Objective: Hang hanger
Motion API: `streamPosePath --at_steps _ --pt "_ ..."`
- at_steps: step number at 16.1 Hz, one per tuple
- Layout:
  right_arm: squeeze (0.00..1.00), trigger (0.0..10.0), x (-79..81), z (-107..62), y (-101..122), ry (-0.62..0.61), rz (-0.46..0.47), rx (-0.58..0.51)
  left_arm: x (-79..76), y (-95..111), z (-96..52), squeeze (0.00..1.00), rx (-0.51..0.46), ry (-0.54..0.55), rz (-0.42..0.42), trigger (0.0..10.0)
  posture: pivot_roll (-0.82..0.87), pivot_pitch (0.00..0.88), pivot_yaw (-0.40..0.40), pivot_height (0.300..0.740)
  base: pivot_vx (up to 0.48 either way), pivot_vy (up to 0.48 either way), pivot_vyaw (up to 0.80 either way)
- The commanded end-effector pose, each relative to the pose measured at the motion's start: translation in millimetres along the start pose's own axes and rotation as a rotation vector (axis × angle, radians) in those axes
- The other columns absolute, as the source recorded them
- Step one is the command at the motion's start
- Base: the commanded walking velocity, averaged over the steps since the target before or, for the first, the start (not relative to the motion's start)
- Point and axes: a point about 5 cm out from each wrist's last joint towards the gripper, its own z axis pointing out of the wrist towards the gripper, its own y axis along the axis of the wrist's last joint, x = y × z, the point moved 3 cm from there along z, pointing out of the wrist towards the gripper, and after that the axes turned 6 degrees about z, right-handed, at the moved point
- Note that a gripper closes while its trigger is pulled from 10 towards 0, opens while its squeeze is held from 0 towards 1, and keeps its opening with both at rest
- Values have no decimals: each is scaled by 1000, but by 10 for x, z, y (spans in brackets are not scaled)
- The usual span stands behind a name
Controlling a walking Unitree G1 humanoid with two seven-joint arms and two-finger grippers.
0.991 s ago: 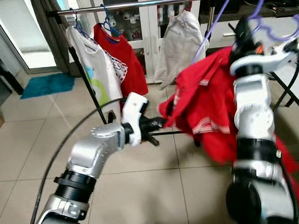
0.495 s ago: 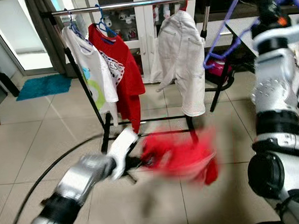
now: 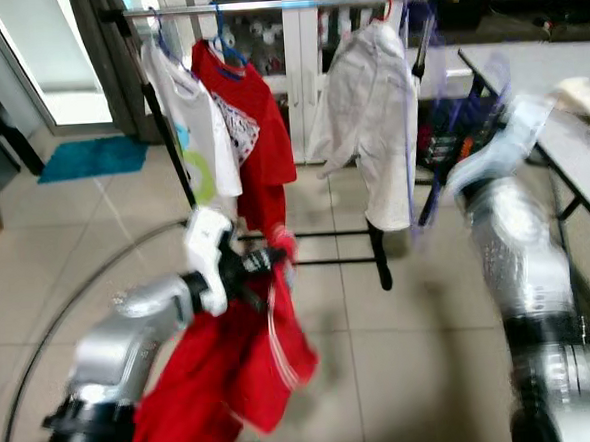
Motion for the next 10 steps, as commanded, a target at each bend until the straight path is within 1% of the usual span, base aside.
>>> streamPosePath --at_steps 1,2,3,4,5,6,7,8,9,10 --pt "0 0 67 -116 -107 3 -29 56 41 185 -64 0 -74 65 56 0 -54 0 35 740 0 0 0" --pt "0 0 74 -263 -252 -13 -57 108 56 210 -89 0 -91 108 54 0 -56 0 40 740 0 0 0" --pt "0 9098 22 -422 -417 -81 -57 179 122 159 -111 0 -81 212 82 0 -62 0 50 740 0 0 0" --pt "0 10000 11 -589 -542 -94 -93 220 229 58 -152 0 -70 348 84 2667 -70 0 58 740 0 0 0" --pt "0 10000 20 -666 -597 -85 -132 244 266 -2 -170 0 -50 398 87 8392 -72 0 59 740 0 0 0" --pt "0 10000 -23 -861 -776 -150 -130 328 315 -167 -188 0 14 471 87 10000 -76 0 62 740 0 0 -625" --pt "0 10000 -78 -1025 -896 -231 -110 375 304 -276 -176 0 51 494 101 10000 -81 0 65 740 0 0 -750" --pt "0 10000 -97 -1086 -925 -262 -105 387 268 -287 -156 0 50 479 122 10000 -83 0 64 740 0 0 -750" --pt "0 10000 -141 -1162 -891 -320 -142 383 203 -281 -119 0 39 463 171 10000 -87 0 64 740 0 0 -750" --pt "0 10000 -146 -1160 -822 -329 -165 363 189 -257 -95 0 12 463 184 10000 -94 0 67 740 0 0 -744"
